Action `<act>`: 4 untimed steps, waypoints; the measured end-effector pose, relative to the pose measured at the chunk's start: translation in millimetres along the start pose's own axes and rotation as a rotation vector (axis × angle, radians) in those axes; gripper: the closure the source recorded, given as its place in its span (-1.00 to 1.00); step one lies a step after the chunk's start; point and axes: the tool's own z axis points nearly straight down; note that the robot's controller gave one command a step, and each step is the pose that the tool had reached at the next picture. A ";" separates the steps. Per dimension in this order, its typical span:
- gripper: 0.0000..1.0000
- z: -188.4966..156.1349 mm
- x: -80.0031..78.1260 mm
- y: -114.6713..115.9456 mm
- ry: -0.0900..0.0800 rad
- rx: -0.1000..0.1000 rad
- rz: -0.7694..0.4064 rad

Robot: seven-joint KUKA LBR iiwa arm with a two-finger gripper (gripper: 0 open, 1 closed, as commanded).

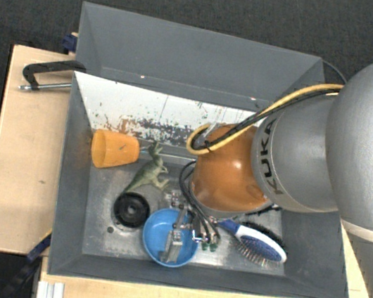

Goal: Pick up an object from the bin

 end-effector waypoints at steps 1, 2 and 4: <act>-1.00 -0.5 -0.7 0.5 -0.002 0.000 0.001; -1.00 -1.0 -1.4 1.1 -0.003 0.000 0.002; 1.00 -56.4 -6.1 1.4 -0.010 -0.001 0.004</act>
Offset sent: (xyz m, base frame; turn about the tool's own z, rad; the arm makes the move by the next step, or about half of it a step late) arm 0.0000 0.0000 0.0000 0.0000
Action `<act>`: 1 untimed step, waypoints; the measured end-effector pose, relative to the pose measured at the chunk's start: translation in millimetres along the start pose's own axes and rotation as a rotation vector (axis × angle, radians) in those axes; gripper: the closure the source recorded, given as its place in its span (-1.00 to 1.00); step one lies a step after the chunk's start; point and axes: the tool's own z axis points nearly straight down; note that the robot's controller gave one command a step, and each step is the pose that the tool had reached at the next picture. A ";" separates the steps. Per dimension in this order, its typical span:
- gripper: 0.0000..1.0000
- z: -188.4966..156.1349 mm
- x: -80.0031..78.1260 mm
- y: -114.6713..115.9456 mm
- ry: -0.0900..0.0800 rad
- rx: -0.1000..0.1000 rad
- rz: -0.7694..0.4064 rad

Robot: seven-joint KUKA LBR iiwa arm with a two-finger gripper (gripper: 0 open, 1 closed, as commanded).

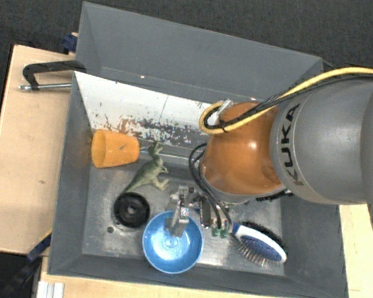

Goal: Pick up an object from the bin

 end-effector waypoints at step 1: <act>1.00 -1.6 -1.1 0.7 0.005 0.001 0.001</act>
Offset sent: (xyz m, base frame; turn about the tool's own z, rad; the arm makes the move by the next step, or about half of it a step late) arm -0.0001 0.0001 0.0008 0.0000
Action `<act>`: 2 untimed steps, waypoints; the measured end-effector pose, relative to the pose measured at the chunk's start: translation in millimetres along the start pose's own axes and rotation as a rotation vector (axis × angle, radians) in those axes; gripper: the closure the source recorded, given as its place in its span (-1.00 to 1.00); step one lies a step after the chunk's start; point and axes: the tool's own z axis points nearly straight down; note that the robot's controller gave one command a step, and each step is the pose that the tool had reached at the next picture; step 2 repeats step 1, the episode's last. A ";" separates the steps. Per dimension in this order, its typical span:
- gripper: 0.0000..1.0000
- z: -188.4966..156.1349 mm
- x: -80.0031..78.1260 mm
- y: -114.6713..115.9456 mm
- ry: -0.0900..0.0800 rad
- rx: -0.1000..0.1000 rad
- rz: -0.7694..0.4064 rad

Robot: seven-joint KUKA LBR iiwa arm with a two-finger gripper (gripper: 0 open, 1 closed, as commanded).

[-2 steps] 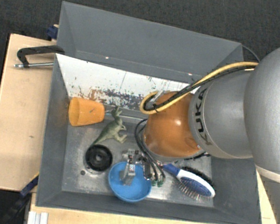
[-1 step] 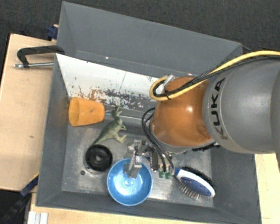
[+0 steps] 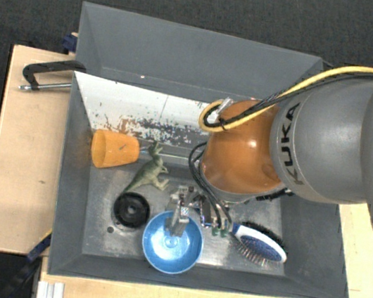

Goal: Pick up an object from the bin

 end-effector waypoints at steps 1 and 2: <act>1.00 -66.4 -3.0 0.8 -0.007 -0.001 0.000; 1.00 -66.4 -3.0 0.8 -0.007 -0.001 0.000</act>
Offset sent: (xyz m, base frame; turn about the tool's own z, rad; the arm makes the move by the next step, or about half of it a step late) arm 0.0000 0.0000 0.0617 0.0000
